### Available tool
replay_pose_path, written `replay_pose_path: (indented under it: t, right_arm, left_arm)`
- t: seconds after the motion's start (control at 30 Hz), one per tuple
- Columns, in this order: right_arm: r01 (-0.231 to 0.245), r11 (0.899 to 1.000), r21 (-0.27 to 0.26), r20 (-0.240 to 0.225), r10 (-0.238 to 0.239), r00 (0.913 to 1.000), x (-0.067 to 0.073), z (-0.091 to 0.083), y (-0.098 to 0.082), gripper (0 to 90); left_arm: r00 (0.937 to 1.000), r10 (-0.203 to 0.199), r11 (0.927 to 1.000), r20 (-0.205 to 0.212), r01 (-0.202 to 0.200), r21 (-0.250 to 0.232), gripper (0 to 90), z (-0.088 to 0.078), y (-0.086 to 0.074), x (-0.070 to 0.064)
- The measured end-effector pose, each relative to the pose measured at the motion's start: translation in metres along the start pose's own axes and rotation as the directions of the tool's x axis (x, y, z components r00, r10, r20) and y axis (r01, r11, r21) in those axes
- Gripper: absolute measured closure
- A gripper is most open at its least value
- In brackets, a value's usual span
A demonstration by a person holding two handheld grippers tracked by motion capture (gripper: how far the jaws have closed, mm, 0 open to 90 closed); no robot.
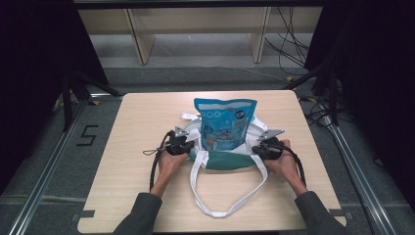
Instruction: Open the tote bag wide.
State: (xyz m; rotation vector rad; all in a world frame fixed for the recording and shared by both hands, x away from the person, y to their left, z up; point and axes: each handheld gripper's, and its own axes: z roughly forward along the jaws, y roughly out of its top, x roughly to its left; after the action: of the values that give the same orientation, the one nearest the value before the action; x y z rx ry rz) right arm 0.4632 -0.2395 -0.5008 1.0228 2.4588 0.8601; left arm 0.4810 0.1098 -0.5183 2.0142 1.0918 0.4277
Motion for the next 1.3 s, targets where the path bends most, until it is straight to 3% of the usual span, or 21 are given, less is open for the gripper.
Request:
replay_pose_path:
  t: [0.03, 0.13, 0.3, 0.37, 0.4, 0.47, 0.63, 0.7, 0.73, 0.8, 0.9, 0.97, 1.0, 1.03, 1.07, 1.1, 1.13, 1.23, 1.27, 1.3]
  right_arm:
    - [-0.015, 0.999, -0.037, 0.010, 0.016, 0.9998, 0.001, 0.003, -0.001, 89.2]
    - [-0.019, 1.000, -0.018, 0.008, 0.019, 0.9998, 0.001, -0.001, -0.001, 86.5]
    - [-0.052, 0.997, -0.060, 0.010, 0.053, 0.9986, -0.004, -0.010, 0.001, 83.2]
    - [-0.074, 0.995, -0.064, -0.010, 0.074, 0.9972, -0.007, -0.019, 0.003, 81.6]
    - [-0.080, 0.993, -0.083, -0.010, 0.080, 0.9968, -0.009, -0.022, 0.004, 80.7]
    - [-0.067, 0.990, -0.125, 0.019, 0.070, 0.9974, -0.010, -0.030, 0.004, 79.0]
    - [-0.051, 0.980, -0.190, 0.051, 0.062, 0.9968, -0.012, -0.052, 0.008, 74.8]
    - [-0.071, 0.977, -0.202, 0.049, 0.083, 0.9954, -0.010, -0.056, 0.009, 73.7]
    - [-0.061, 0.973, -0.224, 0.051, 0.074, 0.9959, -0.009, -0.061, 0.009, 70.3]
    - [-0.086, 0.973, -0.216, 0.053, 0.099, 0.9936, -0.006, -0.063, 0.009, 66.2]
    - [-0.075, 0.974, -0.212, 0.049, 0.087, 0.9950, -0.008, -0.064, 0.009, 58.1]
    - [-0.122, 0.968, -0.219, 0.046, 0.135, 0.9899, -0.004, -0.066, 0.009, 51.6]
    - [-0.084, 0.968, -0.236, 0.060, 0.101, 0.9931, -0.006, -0.066, 0.009, 49.3]
    - [-0.117, 0.964, -0.237, 0.050, 0.133, 0.9899, -0.003, -0.068, 0.009, 47.9]
    - [-0.108, 0.965, -0.240, 0.048, 0.123, 0.9913, -0.005, -0.070, 0.009, 46.3]
    - [-0.105, 0.962, -0.251, 0.045, 0.120, 0.9918, -0.006, -0.071, 0.009, 45.2]
    - [-0.133, 0.958, -0.255, 0.033, 0.147, 0.9886, -0.003, -0.073, 0.009, 44.4]
    - [-0.147, 0.958, -0.248, 0.008, 0.153, 0.9881, -0.002, -0.078, 0.009, 43.3]
    - [-0.150, 0.953, -0.263, 0.001, 0.156, 0.9878, -0.001, -0.079, 0.009, 43.2]
    - [-0.124, 0.955, -0.268, 0.003, 0.129, 0.9916, -0.003, -0.080, 0.009, 43.2]
  left_arm:
    - [1.0000, 0.002, 1.0000, 0.004, -0.002, 0.003, 88.9, 0.000, 0.000, 0.000]
    - [1.0000, -0.004, 1.0000, 0.005, 0.004, -0.009, 88.3, -0.001, 0.001, 0.000]
    - [0.9996, -0.004, 0.9996, 0.029, 0.005, -0.028, 82.7, -0.010, 0.006, 0.002]
    - [0.9985, -0.028, 0.9989, 0.047, 0.029, -0.036, 77.2, -0.014, 0.009, 0.001]
    - [0.9983, -0.015, 0.9996, 0.056, 0.016, -0.024, 73.2, -0.016, 0.011, 0.001]
    - [0.9972, -0.025, 0.9991, 0.070, 0.028, -0.033, 61.7, -0.022, 0.015, 0.001]
    - [0.9937, -0.065, 0.9925, 0.092, 0.074, -0.098, 52.9, -0.044, 0.028, -0.001]
    - [0.9932, -0.055, 0.9916, 0.103, 0.067, -0.111, 52.4, -0.051, 0.030, -0.001]
    - [0.9914, -0.060, 0.9888, 0.116, 0.075, -0.129, 50.7, -0.058, 0.032, -0.004]
    - [0.9902, -0.065, 0.9878, 0.123, 0.081, -0.133, 48.2, -0.065, 0.033, -0.007]
    - [0.9906, -0.055, 0.9882, 0.125, 0.072, -0.136, 44.0, -0.073, 0.030, -0.012]
    - [0.9925, -0.038, 0.9904, 0.117, 0.053, -0.128, 42.9, -0.079, 0.026, -0.015]
    - [0.9933, -0.035, 0.9901, 0.111, 0.049, -0.131, 42.9, -0.080, 0.025, -0.017]
    - [0.9932, -0.027, 0.9911, 0.113, 0.042, -0.127, 42.5, -0.083, 0.023, -0.019]
    - [0.9926, -0.032, 0.9909, 0.117, 0.047, -0.127, 41.5, -0.085, 0.020, -0.022]
    - [0.9915, -0.035, 0.9908, 0.125, 0.050, -0.126, 40.2, -0.087, 0.018, -0.024]
    - [0.9896, -0.040, 0.9905, 0.138, 0.058, -0.125, 38.7, -0.090, 0.016, -0.026]
    - [0.9855, -0.046, 0.9896, 0.163, 0.067, -0.127, 35.2, -0.097, 0.012, -0.031]
    - [0.9725, -0.078, 0.9841, 0.219, 0.110, -0.139, 33.4, -0.105, 0.010, -0.033]
    - [0.9710, -0.077, 0.9819, 0.226, 0.113, -0.151, 32.5, -0.111, 0.009, -0.034]
